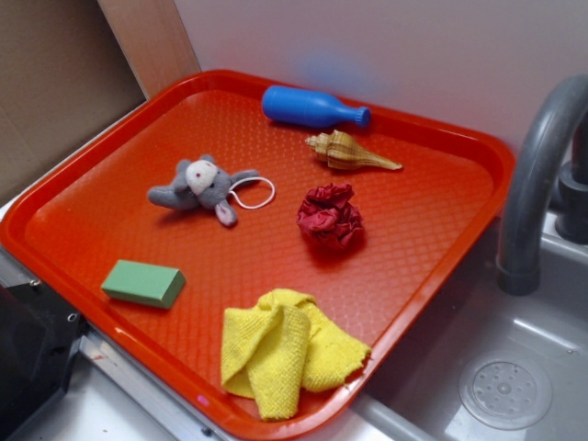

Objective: Grab the yellow cloth.

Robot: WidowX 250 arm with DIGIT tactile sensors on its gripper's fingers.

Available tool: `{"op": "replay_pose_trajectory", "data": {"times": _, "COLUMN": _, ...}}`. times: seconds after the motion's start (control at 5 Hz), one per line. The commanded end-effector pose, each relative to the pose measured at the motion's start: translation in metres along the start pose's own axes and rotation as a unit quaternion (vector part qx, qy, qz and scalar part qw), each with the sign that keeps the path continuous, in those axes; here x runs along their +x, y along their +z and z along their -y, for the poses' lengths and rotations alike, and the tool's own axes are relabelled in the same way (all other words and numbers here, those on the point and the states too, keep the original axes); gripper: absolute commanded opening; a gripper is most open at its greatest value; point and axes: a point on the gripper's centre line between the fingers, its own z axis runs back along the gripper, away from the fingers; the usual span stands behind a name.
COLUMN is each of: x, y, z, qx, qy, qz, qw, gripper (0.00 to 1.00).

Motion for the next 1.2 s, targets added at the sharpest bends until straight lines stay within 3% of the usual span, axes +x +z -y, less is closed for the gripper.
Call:
{"op": "replay_pose_trajectory", "data": {"times": 0.0, "x": 0.0, "y": 0.0, "z": 0.0, "qx": 0.0, "qy": 0.0, "qz": 0.0, "qw": 1.0, "gripper": 1.0}}
{"op": "replay_pose_trajectory", "data": {"times": 0.2, "x": 0.023, "y": 0.0, "z": 0.003, "qx": -0.002, "qy": -0.071, "qz": 0.017, "qw": 0.997, "gripper": 1.0}}
{"op": "replay_pose_trajectory", "data": {"times": 0.4, "x": 0.052, "y": -0.008, "z": 0.016, "qx": 0.025, "qy": -0.199, "qz": 0.03, "qw": 0.979, "gripper": 1.0}}
{"op": "replay_pose_trajectory", "data": {"times": 0.6, "x": 0.062, "y": -0.021, "z": 0.041, "qx": 0.038, "qy": -0.324, "qz": 0.013, "qw": 0.945, "gripper": 1.0}}
{"op": "replay_pose_trajectory", "data": {"times": 0.8, "x": 0.059, "y": -0.053, "z": 0.09, "qx": 0.037, "qy": -0.443, "qz": -0.028, "qw": 0.895, "gripper": 1.0}}
{"op": "replay_pose_trajectory", "data": {"times": 1.0, "x": 0.041, "y": -0.091, "z": 0.125, "qx": 0.029, "qy": -0.552, "qz": -0.053, "qw": 0.832, "gripper": 1.0}}
